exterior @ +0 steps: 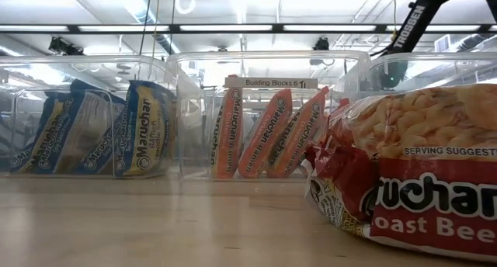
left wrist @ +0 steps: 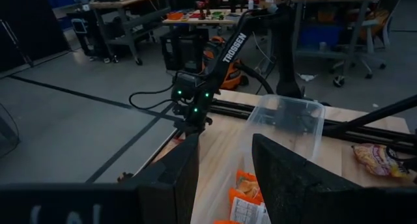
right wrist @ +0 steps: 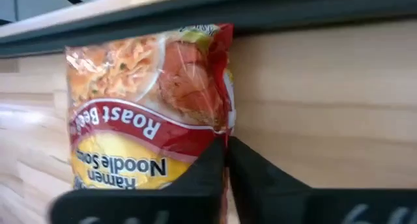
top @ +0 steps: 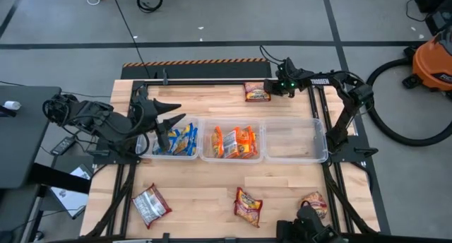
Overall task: Sort Maruchan noodles
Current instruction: Put the red noodle pack into the right transparent bin
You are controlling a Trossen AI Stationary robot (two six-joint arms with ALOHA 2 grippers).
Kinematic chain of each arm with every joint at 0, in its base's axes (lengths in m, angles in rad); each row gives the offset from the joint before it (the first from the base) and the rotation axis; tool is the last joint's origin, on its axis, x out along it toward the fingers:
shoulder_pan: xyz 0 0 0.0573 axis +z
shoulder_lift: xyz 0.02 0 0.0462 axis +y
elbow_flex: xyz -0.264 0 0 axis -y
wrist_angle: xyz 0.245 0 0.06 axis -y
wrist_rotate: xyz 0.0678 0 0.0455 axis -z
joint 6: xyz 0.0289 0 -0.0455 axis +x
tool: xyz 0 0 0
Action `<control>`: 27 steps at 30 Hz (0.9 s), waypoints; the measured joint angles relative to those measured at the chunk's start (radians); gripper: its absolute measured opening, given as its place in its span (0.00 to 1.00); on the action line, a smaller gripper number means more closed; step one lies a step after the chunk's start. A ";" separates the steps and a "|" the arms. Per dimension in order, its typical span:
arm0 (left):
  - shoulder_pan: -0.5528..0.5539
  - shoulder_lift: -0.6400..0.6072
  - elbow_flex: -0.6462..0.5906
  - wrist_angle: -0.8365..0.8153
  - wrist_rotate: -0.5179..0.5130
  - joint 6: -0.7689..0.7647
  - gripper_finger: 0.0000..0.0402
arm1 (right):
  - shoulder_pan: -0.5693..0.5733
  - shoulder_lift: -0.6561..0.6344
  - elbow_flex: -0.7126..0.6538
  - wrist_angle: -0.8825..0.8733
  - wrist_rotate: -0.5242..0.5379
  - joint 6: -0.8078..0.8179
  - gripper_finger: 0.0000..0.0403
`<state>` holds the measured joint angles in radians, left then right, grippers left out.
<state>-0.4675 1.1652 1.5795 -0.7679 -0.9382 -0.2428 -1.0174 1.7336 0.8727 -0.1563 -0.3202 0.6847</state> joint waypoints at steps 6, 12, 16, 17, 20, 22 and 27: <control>0.000 0.000 0.000 0.000 0.000 0.000 0.37 | 0.015 -0.015 0.000 0.026 0.005 0.019 0.02; 0.000 0.000 0.000 0.000 0.000 0.000 0.37 | 0.047 -0.128 0.000 0.026 0.038 0.011 0.01; 0.000 0.000 0.000 0.000 0.000 0.000 0.37 | 0.070 -0.231 0.000 0.024 0.068 0.012 0.01; 0.000 0.000 0.000 0.000 0.000 0.000 0.37 | 0.076 -0.257 0.000 0.018 0.069 0.013 0.01; 0.000 0.000 0.000 -0.001 0.000 0.000 0.37 | 0.103 -0.336 0.000 -0.025 0.103 0.027 0.01; 0.000 0.000 0.000 -0.001 0.000 0.000 0.37 | 0.127 -0.388 0.000 -0.062 0.134 0.028 0.01; 0.000 0.000 0.000 -0.001 0.000 0.000 0.37 | 0.186 -0.516 0.000 -0.117 0.155 0.068 0.00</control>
<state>-0.4675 1.1654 1.5795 -0.7685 -0.9382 -0.2432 -0.8317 1.2175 0.8726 -0.2735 -0.1657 0.7529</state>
